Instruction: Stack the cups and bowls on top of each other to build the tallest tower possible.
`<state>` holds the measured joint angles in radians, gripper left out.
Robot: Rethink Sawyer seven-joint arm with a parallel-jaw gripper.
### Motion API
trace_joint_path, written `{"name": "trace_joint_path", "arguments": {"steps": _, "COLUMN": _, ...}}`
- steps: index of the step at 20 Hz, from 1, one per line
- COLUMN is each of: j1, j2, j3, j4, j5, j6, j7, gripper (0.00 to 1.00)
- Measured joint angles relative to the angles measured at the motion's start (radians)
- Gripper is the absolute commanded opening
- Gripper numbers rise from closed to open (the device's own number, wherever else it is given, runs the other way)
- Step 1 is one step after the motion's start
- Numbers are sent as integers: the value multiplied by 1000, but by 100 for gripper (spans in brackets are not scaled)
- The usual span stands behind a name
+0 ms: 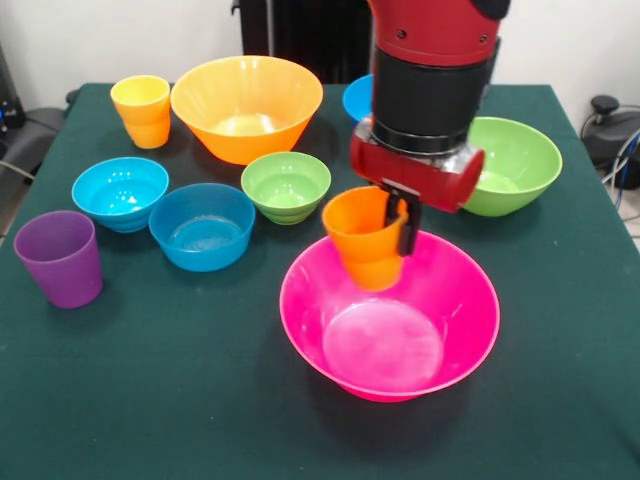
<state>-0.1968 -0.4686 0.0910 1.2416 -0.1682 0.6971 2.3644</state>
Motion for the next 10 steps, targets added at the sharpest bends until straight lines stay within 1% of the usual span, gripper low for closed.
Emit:
{"name": "trace_joint_path", "arguments": {"steps": 5, "j1": 0, "j2": -7, "j3": -45, "j4": -5, "j5": -44, "j6": 0, "j7": 0, "gripper": 0}}
{"name": "trace_joint_path", "arguments": {"steps": 10, "j1": 11, "j2": -2, "j3": -88, "j4": -13, "j5": -69, "j6": 0, "j7": 0, "gripper": 0}}
